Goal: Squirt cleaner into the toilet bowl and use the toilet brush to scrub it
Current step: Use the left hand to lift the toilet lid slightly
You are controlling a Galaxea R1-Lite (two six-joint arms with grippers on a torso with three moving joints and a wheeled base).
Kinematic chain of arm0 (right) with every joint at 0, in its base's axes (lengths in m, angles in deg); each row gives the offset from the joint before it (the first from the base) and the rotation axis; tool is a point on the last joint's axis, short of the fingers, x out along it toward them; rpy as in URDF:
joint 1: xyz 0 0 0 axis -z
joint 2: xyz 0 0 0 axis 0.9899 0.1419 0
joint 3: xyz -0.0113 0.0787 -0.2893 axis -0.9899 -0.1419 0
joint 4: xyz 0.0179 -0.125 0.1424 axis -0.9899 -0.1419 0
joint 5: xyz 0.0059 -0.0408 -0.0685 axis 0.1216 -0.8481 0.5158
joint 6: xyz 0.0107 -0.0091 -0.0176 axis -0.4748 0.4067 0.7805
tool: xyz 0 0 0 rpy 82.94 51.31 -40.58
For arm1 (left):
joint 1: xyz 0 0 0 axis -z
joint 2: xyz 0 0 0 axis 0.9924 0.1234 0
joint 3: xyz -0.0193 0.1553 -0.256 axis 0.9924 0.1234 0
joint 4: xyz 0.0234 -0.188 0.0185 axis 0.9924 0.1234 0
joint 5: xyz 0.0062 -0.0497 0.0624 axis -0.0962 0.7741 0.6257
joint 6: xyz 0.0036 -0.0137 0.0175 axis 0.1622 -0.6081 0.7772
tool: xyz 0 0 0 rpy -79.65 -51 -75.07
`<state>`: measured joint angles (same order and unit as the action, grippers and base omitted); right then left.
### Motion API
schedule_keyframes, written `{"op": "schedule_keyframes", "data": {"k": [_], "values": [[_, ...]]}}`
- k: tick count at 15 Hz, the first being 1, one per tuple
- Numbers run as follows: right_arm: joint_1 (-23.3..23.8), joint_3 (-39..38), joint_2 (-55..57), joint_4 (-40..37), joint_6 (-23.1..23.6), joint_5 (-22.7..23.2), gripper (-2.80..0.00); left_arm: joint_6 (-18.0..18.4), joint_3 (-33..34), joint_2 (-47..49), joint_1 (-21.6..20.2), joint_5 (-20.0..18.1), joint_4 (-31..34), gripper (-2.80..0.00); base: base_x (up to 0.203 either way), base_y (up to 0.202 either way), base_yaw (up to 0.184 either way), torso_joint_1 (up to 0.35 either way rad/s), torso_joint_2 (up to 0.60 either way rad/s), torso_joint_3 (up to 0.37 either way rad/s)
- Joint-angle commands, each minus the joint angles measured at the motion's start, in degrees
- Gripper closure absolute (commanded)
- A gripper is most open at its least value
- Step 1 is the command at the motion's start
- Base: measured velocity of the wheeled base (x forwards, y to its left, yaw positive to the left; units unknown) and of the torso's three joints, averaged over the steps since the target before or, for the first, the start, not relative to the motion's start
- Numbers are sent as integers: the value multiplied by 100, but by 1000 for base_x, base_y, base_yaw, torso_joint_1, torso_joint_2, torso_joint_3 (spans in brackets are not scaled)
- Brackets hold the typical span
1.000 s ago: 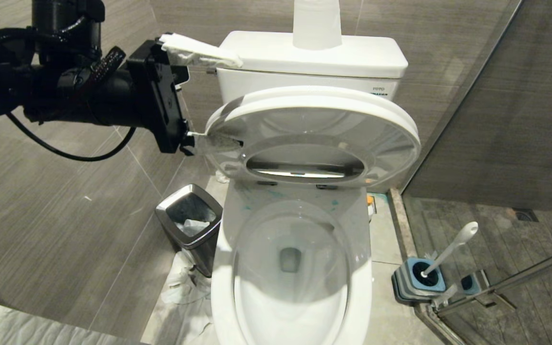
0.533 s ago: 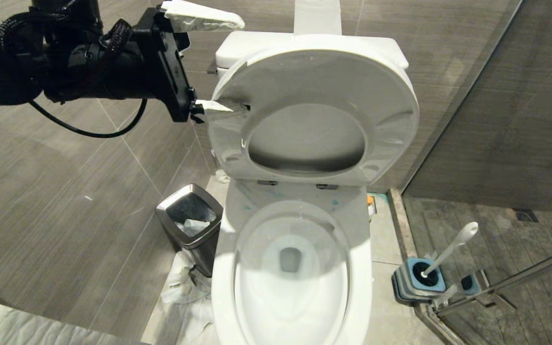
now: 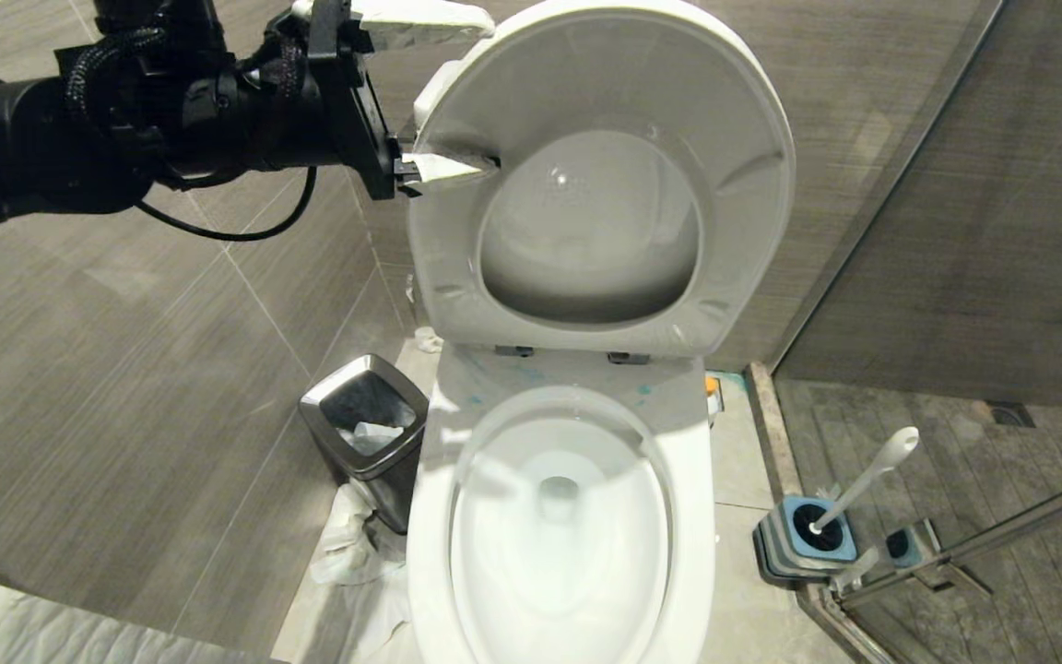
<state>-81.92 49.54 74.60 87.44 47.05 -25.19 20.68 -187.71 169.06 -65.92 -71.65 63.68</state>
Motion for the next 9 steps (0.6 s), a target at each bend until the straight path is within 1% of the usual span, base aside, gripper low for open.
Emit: {"op": "schedule_keyframes", "data": {"k": [1,3,8,9], "values": [[-1,-141,2,1,-1,5,0,-39,-18,220,-4,185,-209,-280,0,0,0,0,0,0],[-1,-141,-2,1,-1,-4,0,-32,-44,335,-3,471,-405,-280,0,0,0,0,0,0],[-1,-141,2,1,-1,-4,0,11,-45,498,35,1524,-726,-280,0,0,0,0,0,0],[-1,-141,2,1,-1,5,0,20,-52,515,57,1677,-744,-280,0,0,0,0,0,0]]}}
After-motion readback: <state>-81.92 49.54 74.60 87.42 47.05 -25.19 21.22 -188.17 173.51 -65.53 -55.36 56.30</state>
